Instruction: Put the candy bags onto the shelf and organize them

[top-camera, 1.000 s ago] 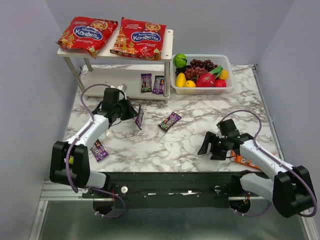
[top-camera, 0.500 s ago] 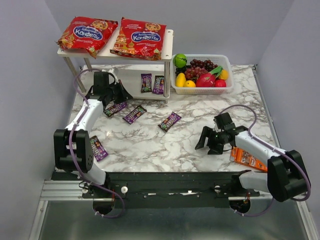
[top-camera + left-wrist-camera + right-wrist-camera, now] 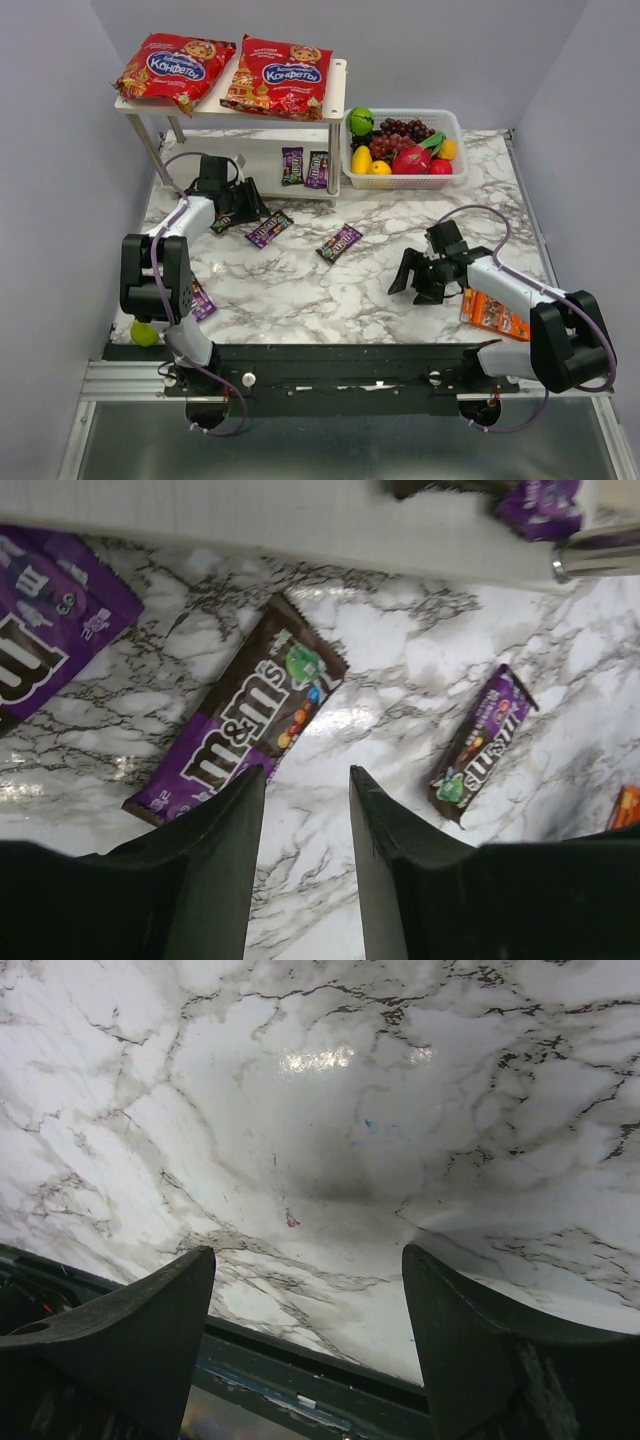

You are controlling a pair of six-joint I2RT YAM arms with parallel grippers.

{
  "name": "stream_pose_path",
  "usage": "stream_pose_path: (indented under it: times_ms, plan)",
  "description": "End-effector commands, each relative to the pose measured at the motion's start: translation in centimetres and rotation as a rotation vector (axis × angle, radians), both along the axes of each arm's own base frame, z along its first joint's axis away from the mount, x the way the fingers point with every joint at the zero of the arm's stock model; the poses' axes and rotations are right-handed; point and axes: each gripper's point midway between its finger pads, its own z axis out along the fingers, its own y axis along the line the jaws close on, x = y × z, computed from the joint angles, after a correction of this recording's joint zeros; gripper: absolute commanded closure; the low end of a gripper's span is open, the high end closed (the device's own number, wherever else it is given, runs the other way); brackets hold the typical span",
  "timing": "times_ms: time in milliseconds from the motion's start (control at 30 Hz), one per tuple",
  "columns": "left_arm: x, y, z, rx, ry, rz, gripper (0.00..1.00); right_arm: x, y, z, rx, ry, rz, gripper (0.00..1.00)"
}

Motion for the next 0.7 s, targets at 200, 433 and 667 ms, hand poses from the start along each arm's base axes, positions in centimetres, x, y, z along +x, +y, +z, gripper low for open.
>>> stream_pose_path:
  times_ms: [200, 433, 667]
  plan:
    - [-0.5, 5.3, -5.8, 0.282, 0.087, 0.119, 0.48, 0.3, 0.0, -0.2, 0.013, -0.016, -0.018, 0.16]
    - [-1.6, 6.1, -7.4, 0.314, 0.154, 0.163, 0.46, -0.3, -0.2, -0.3, 0.017, -0.02, -0.033, 0.16]
    - [-3.0, 4.9, -8.8, 0.236, 0.197, 0.164, 0.42, -0.7, -0.3, -0.1, 0.022, -0.032, -0.045, 0.16]
